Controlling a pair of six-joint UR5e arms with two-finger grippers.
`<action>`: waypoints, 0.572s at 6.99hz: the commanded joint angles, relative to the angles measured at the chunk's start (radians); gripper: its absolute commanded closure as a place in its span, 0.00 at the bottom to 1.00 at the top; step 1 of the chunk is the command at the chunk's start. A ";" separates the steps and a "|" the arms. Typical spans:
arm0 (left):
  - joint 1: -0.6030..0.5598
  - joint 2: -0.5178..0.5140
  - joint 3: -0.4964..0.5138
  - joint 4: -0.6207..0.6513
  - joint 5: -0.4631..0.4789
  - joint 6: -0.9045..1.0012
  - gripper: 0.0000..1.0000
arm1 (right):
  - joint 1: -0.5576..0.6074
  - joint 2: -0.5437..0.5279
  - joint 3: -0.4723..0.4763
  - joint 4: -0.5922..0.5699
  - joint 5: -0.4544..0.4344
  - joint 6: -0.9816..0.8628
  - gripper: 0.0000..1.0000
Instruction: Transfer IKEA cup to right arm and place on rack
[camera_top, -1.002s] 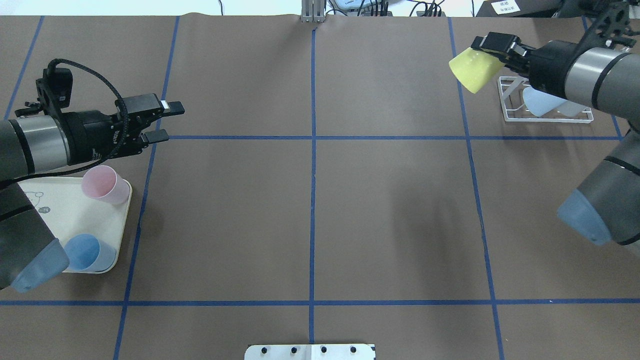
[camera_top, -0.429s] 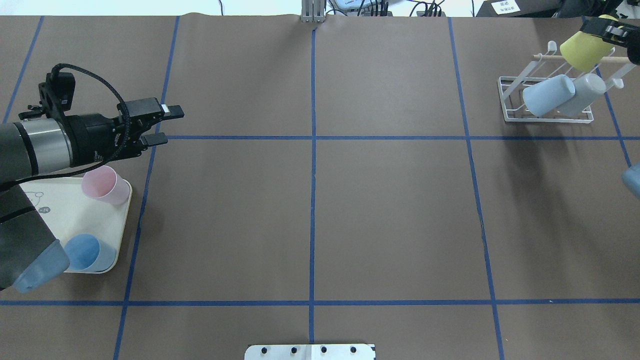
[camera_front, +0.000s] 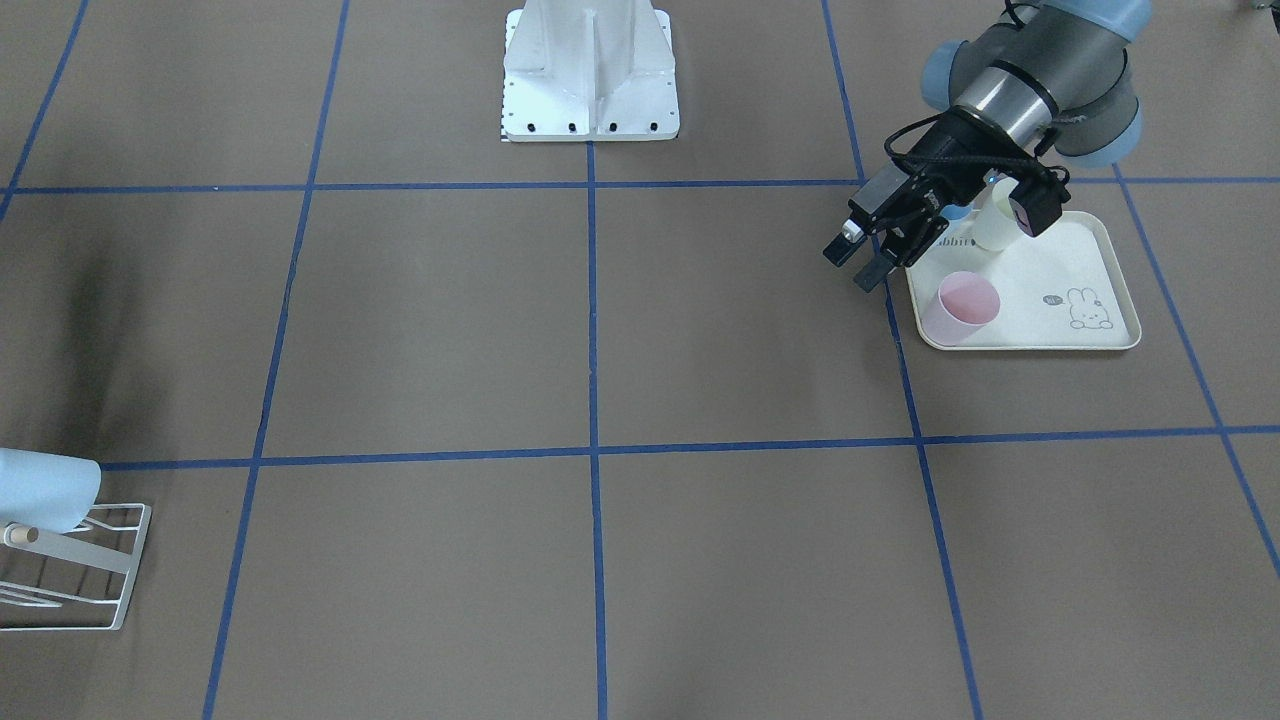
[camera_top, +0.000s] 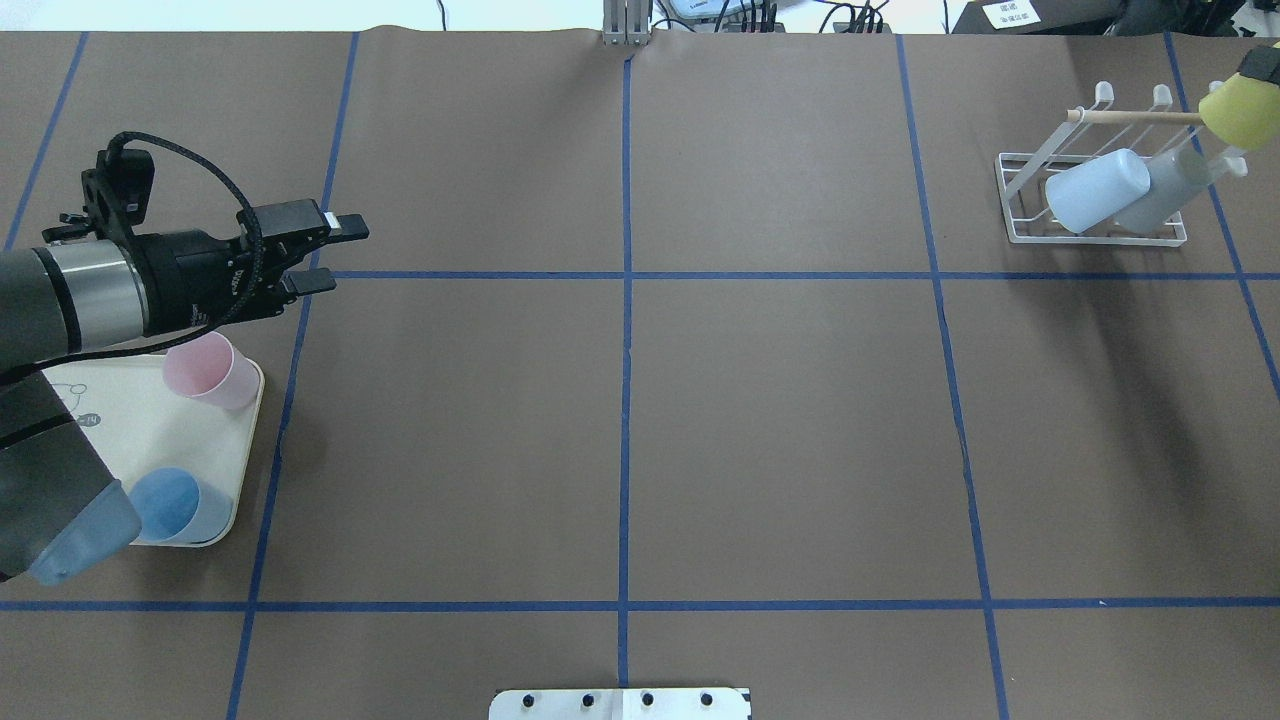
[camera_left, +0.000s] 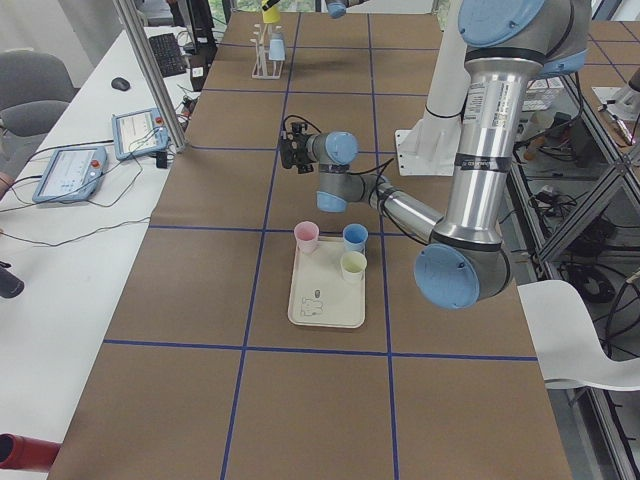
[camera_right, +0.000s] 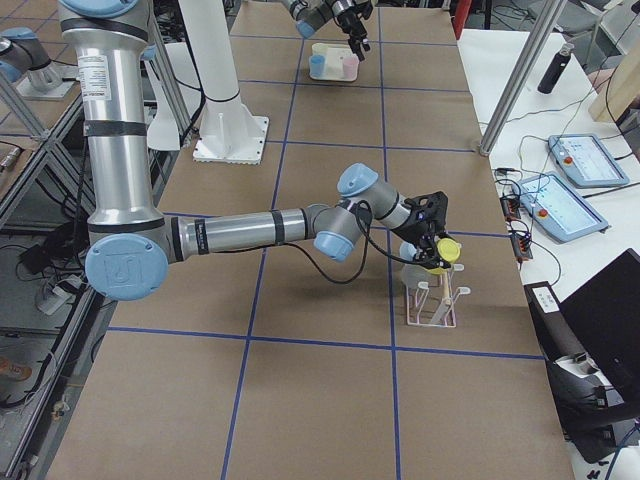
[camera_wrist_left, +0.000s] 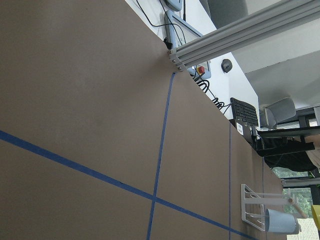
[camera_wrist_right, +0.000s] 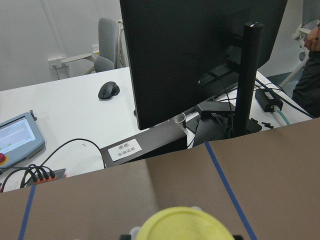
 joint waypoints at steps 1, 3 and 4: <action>0.000 0.000 0.004 -0.003 0.000 -0.001 0.01 | 0.002 -0.024 -0.006 0.010 0.000 -0.002 0.79; 0.002 -0.002 0.012 -0.005 0.000 -0.002 0.01 | 0.002 -0.029 -0.033 0.010 0.001 0.009 0.78; 0.002 0.000 0.012 -0.006 0.000 -0.004 0.01 | 0.002 -0.029 -0.039 0.010 0.002 0.010 0.76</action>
